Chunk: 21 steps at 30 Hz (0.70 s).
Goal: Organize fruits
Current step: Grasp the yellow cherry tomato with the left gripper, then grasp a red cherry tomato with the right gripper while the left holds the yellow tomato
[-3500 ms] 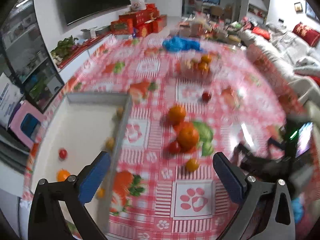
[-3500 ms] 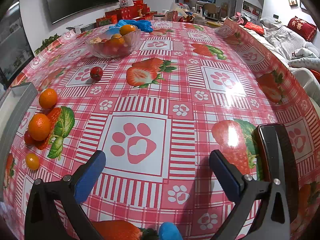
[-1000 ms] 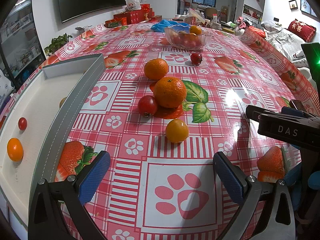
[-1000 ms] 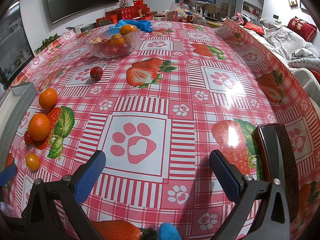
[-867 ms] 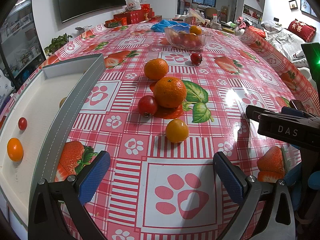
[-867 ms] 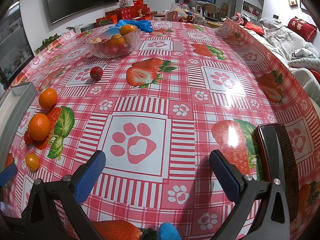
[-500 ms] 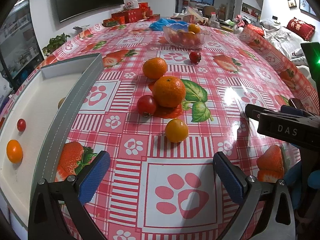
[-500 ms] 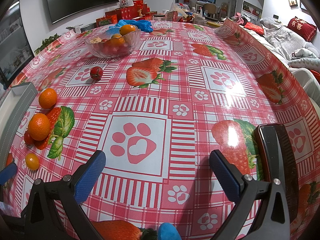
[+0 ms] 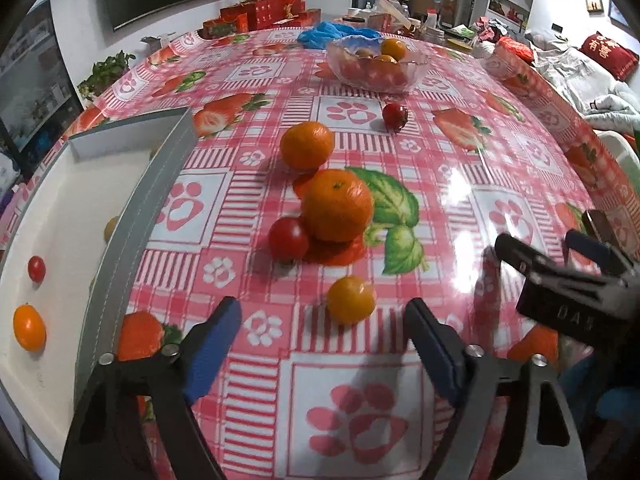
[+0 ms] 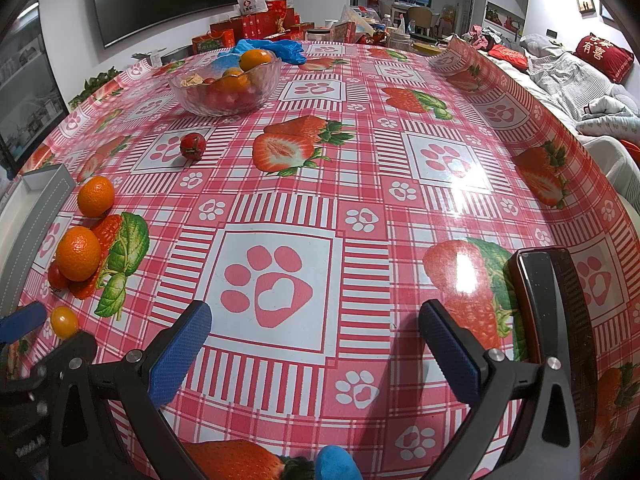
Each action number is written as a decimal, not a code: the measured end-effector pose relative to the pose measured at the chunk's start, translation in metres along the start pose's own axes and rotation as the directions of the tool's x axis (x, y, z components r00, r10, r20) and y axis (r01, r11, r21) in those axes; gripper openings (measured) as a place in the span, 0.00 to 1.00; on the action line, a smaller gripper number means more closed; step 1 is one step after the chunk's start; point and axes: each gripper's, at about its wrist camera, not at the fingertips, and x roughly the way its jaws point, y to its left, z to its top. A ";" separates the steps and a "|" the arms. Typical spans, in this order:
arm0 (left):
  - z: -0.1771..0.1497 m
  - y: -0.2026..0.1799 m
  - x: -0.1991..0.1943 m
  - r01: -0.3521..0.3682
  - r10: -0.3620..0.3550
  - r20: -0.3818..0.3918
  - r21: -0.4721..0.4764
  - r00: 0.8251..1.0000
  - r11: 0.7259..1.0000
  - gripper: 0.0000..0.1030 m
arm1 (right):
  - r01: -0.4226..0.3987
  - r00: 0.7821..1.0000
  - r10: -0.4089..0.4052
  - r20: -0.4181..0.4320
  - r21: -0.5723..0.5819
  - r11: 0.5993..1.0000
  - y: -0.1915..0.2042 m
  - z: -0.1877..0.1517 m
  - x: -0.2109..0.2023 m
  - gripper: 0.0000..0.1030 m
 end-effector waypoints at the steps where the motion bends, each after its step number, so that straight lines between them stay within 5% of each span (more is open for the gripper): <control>1: 0.001 -0.001 0.000 0.000 0.000 0.002 -0.003 1.000 1.000 0.71 | 0.000 1.000 0.000 0.000 0.000 1.000 0.000 0.000 0.000 1.00; 2: 0.003 -0.003 0.001 -0.008 0.008 0.005 0.000 1.000 1.000 0.68 | 0.000 1.000 0.000 0.000 0.000 1.000 0.000 0.000 0.000 1.00; 4: 0.003 -0.007 -0.001 -0.005 0.004 0.017 0.010 1.000 1.000 0.45 | 0.000 1.000 0.000 0.000 0.000 1.000 0.000 0.000 0.000 1.00; 8: 0.003 -0.007 -0.004 0.009 -0.009 0.030 0.008 1.000 1.000 0.25 | 0.000 1.000 0.000 0.000 0.000 1.000 0.000 0.000 0.000 1.00; 21: -0.012 0.012 -0.030 0.080 -0.080 0.059 0.012 0.995 0.997 0.23 | 0.000 1.000 0.000 -0.001 0.000 1.000 0.000 0.000 0.000 1.00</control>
